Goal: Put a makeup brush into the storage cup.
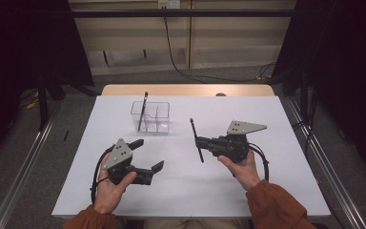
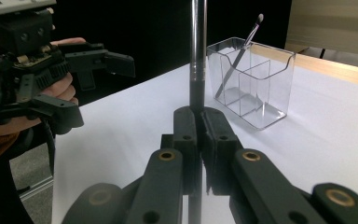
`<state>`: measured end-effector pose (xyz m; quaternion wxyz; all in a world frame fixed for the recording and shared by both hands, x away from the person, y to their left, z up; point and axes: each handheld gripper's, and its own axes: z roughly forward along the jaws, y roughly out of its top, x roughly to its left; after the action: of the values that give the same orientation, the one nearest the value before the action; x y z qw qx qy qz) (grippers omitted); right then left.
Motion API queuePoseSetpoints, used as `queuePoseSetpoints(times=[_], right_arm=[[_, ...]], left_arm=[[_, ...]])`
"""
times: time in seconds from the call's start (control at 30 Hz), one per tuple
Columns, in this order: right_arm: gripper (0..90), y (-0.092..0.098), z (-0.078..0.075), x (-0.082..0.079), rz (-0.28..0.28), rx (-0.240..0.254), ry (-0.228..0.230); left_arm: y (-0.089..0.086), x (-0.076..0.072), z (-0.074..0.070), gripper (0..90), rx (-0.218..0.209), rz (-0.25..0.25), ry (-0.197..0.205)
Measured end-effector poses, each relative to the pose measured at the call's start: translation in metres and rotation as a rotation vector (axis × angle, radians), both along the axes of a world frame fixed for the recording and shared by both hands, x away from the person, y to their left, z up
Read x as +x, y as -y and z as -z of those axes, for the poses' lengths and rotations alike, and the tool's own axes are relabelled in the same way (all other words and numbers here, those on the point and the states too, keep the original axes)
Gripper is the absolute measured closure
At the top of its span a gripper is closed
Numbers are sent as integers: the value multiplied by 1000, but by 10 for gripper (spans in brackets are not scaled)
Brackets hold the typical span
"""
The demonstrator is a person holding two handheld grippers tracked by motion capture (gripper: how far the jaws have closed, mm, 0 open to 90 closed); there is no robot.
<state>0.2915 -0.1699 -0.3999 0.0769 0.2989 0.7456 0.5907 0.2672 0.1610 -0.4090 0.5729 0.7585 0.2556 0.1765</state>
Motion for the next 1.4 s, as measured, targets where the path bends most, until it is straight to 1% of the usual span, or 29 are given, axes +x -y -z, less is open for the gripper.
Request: queuePoseSetpoints(times=[0.13,0.2,0.33,0.4,0.47,0.53,0.6,0.67,0.77,0.83,0.87,0.93,0.97,1.03,1.1,1.13,1.17,1.2,1.23,1.27,1.3,1.33,1.37,1.4], right_arm=[[848,-2,1,0,0,-4,3],[847,-3,1,0,-3,-3,3],[847,-3,1,-1,-4,-6,6],[847,-3,1,-1,-2,-9,6],[847,-3,2,-1,-3,-8,5],[847,-3,2,-1,-3,-8,6],[847,-4,2,-1,-4,-9,6],[847,-4,2,-1,-7,-11,7],[847,-4,3,-1,-8,-14,4],[847,-4,3,-1,-9,-16,4],[847,-4,3,-1,-10,-16,5],[847,-4,3,-1,-7,-16,6],[847,-4,3,-1,-6,-15,5],[847,-4,3,-1,-7,-16,7],[847,-4,3,-1,-10,-17,7],[847,-5,3,-1,-11,-19,5],[847,-5,3,-1,-11,-19,5],[847,-5,4,-1,-11,-20,5],[847,-5,4,-1,-10,-19,5],[847,-5,3,-1,-8,-18,6],[847,-5,3,-1,-9,-17,7],[847,-5,3,-1,-9,-18,8],[847,-5,3,-1,-9,-19,8],[847,-5,3,-1,-8,-19,9]], left_arm=[[10,1,-4,27,-8,19,-3],[14,2,-6,27,-26,31,-6],[25,4,-11,27,-33,44,-3],[30,5,-13,27,-26,55,6],[34,6,-14,28,-38,57,3],[39,9,-16,29,-32,60,5],[43,12,-17,33,-42,62,2],[47,16,-20,50,-45,63,-2],[52,21,-23,81,-66,54,-2],[56,23,-25,99,-65,44,0],[58,24,-25,104,-57,42,1],[62,26,-27,111,-52,48,0],[64,26,-27,116,-61,49,-2],[67,26,-29,121,-56,47,17],[71,27,-32,146,-70,52,11],[72,28,-33,164,-66,55,10],[74,29,-34,172,-66,47,4],[76,30,-35,176,-64,54,1],[77,30,-35,211,-67,64,-1],[79,31,-35,238,-65,62,0],[81,32,-35,245,-59,65,-1],[81,33,-34,272,-52,61,5],[82,34,-34,318,-51,45,17],[82,36,-33,362,-50,43,17]])
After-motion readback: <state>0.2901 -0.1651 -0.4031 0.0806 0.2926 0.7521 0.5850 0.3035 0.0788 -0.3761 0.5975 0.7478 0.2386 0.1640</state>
